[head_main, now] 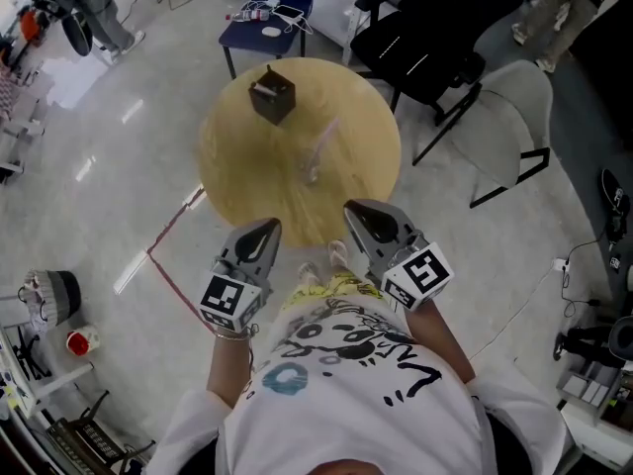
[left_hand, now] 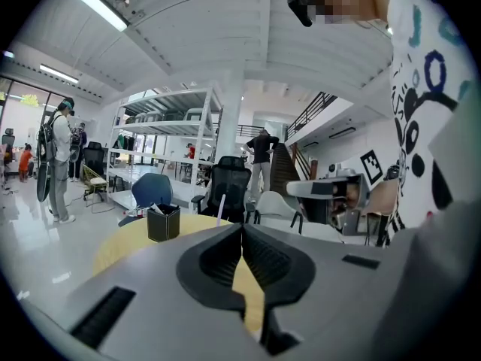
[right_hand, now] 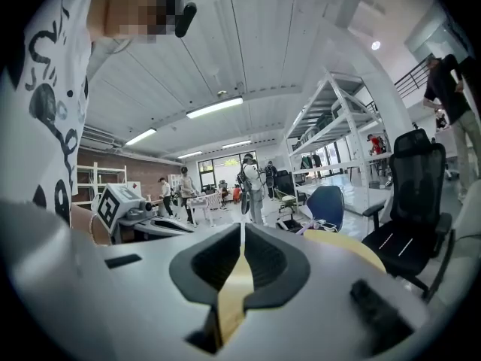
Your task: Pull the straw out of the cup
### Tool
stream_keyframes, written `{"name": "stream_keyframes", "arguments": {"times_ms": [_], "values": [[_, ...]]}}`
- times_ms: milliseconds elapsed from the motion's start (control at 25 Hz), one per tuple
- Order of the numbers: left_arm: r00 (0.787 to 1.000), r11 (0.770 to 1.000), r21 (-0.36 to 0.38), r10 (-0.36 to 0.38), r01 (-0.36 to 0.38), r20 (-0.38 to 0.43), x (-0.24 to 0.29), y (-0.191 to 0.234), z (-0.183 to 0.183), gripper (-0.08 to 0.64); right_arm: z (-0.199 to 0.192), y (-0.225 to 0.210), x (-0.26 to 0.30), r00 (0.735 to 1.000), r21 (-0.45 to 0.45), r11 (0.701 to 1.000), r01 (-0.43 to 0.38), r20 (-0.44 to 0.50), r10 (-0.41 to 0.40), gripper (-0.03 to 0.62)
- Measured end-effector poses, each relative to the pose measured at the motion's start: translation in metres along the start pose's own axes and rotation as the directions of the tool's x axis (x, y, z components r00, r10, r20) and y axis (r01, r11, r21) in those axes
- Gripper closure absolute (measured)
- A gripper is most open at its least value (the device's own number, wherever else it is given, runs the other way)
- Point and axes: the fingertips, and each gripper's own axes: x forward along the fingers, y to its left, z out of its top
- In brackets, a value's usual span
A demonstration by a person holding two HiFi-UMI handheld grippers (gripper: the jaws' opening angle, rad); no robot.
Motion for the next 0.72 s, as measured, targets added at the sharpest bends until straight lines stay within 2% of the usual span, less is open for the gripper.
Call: {"name": "stream_keyframes", "arguments": {"times_ms": [280, 720], "values": [[0.999, 0.999, 0.02, 0.034, -0.034, -0.027, 0.036, 0.027, -0.005, 0.544, -0.008, -0.038, 0.031, 0.999, 0.018, 0.999, -0.032, -0.033, 0.033, 0.561], [0.99, 0.992, -0.061, 0.106, -0.111, -0.092, 0.078, 0.068, -0.023, 0.543, -0.033, -0.088, 0.084, 0.983, 0.079, 0.992, -0.098, -0.147, 0.109, 0.561]]}}
